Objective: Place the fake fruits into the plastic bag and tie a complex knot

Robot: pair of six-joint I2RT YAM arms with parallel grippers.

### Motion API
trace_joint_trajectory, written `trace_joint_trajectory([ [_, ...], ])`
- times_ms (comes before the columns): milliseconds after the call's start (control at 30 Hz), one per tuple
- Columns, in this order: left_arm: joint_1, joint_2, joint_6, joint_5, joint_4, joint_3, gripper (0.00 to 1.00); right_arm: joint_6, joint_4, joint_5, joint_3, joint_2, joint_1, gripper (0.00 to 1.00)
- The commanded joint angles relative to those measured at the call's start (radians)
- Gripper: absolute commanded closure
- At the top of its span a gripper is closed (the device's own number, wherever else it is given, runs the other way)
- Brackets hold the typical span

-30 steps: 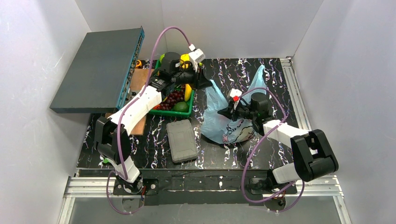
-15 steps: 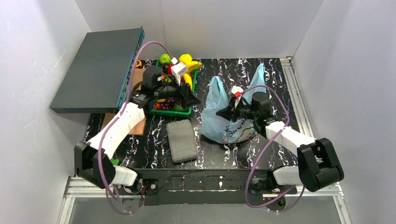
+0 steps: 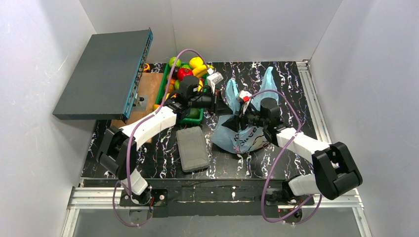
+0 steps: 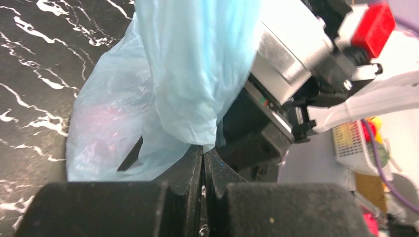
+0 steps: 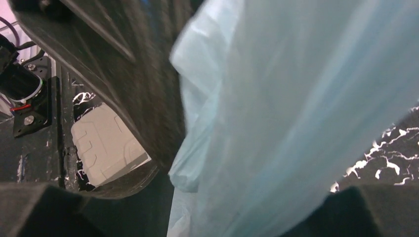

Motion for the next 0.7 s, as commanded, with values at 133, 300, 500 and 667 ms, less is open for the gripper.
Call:
trace_joint_trajectory([
  [133, -0.004, 0.024, -0.294, 0.029, 0.279, -0.053, 1.0, 0.132, 0.178, 0.056, 0.052, 0.056, 0.046, 0.45],
  [300, -0.003, -0.032, -0.306, -0.011, 0.257, -0.068, 1.0, 0.125, 0.199, 0.096, 0.021, 0.093, 0.051, 0.47],
  [500, -0.006, -0.055, -0.263, -0.057, 0.211, -0.116, 1.0, 0.2, 0.205, 0.013, 0.024, 0.064, 0.05, 0.16],
  [667, -0.006, -0.054, -0.193, -0.047, 0.19, -0.097, 1.0, 0.23, 0.177, -0.029, 0.042, 0.05, 0.05, 0.14],
])
